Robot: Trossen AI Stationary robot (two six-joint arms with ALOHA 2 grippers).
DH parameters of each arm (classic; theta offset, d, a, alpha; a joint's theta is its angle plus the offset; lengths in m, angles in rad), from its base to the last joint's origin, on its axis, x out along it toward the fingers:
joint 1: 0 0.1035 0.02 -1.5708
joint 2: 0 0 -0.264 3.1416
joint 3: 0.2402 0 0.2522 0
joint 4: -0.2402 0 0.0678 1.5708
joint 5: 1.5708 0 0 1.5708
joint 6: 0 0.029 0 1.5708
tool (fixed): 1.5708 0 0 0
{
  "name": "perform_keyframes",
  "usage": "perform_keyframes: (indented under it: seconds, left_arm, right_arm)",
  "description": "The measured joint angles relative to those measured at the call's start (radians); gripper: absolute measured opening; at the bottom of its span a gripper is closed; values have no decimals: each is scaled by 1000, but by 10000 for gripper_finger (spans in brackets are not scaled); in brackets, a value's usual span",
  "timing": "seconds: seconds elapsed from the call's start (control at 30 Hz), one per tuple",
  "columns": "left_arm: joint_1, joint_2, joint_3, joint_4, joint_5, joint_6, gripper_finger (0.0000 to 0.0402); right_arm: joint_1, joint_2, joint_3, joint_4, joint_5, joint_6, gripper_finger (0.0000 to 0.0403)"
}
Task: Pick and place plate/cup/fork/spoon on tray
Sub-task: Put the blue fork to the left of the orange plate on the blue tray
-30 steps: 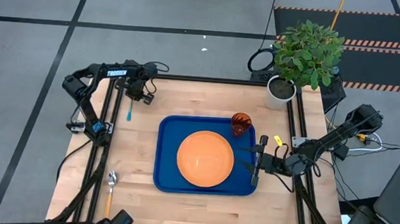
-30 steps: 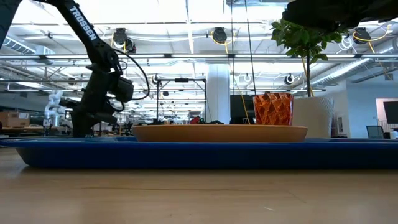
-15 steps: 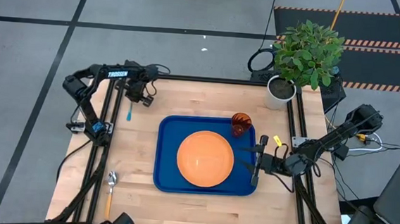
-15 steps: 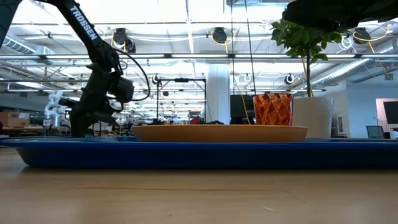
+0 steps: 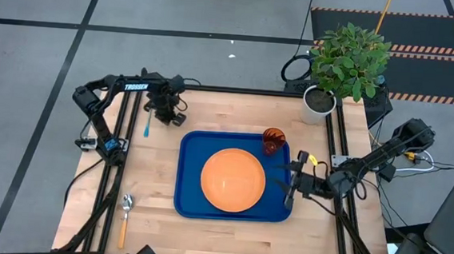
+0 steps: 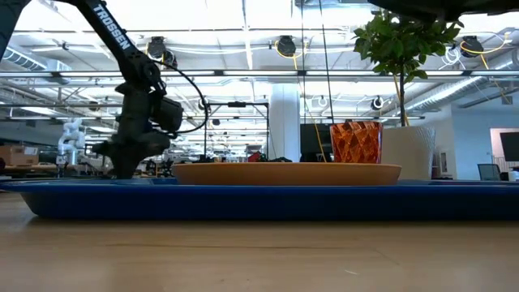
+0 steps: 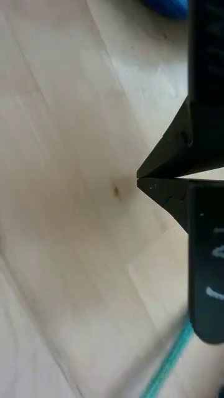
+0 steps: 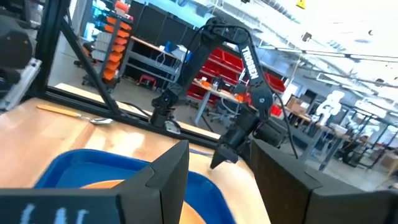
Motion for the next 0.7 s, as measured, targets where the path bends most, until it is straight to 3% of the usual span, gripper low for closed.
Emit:
perform_keyframes:
  seconds: [0.13,0.3,0.47,0.7]
  left_arm:
    - [-9,-2,-18,26,-17,-30,10]
    - [-86,-77,-153,135,-102,-76,10]
    - [-155,-237,-307,245,-140,-170,10]
    - [-167,-486,-492,242,-91,-277,10]
  right_arm:
    - [-26,0,0,-2,0,-34,169]
    - [-70,0,0,-1,-1,-119,169]
    - [-140,0,0,51,-16,-215,169]
    - [-250,0,0,72,-157,-262,169]
